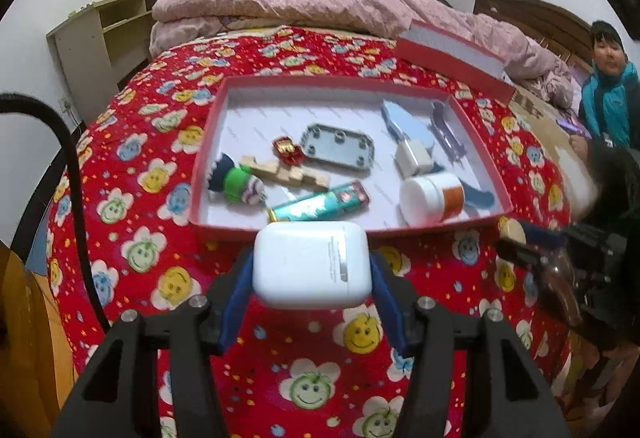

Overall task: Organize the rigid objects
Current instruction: 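Carry the earbud case and wooden disc into the tray with both grippers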

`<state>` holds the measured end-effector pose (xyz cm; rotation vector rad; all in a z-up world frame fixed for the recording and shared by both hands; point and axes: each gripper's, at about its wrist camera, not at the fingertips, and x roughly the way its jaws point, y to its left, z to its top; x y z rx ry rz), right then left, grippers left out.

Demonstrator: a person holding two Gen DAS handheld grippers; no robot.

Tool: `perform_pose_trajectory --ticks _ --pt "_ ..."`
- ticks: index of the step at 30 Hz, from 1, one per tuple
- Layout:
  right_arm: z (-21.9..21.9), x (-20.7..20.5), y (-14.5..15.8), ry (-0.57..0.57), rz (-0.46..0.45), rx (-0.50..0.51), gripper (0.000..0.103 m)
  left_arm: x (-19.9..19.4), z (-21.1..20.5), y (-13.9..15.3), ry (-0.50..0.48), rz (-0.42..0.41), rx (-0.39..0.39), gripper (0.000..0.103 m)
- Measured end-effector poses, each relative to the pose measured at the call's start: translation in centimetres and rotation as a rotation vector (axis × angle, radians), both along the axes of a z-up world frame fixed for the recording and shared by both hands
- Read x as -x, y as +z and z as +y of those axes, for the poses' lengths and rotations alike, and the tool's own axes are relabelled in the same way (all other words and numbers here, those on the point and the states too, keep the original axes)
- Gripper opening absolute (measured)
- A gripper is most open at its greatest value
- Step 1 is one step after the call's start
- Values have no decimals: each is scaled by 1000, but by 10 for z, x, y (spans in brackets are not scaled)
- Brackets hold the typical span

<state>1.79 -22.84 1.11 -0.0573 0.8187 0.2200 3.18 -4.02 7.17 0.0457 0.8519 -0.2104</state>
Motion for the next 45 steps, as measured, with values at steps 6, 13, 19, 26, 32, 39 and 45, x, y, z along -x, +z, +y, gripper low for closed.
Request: perform_pose_trajectory --ticks 6,13,19,26,32,39,45 --pt "7 -7 14 23 16 -16 33 -16 10 12 13 4 9 59" --pt "16 -30 30 16 7 -12 33 -39 7 25 -6 -23 1 59" --pt "23 -54 32 -2 21 -25 33 -68 2 24 -19 -16 28 59" --pt "24 -80 31 -36 31 -38 33 -109 -5 12 -6 11 16 59" --pt "22 -100 28 -66 50 -30 33 -130 -8 -3 -2 52 22 59" --pt "23 -115 21 -84 63 -5 33 -141 -10 -12 6 74 19 59" --pt "24 -123 14 -94 74 3 33 -146 -10 -14 23 73 1 64"
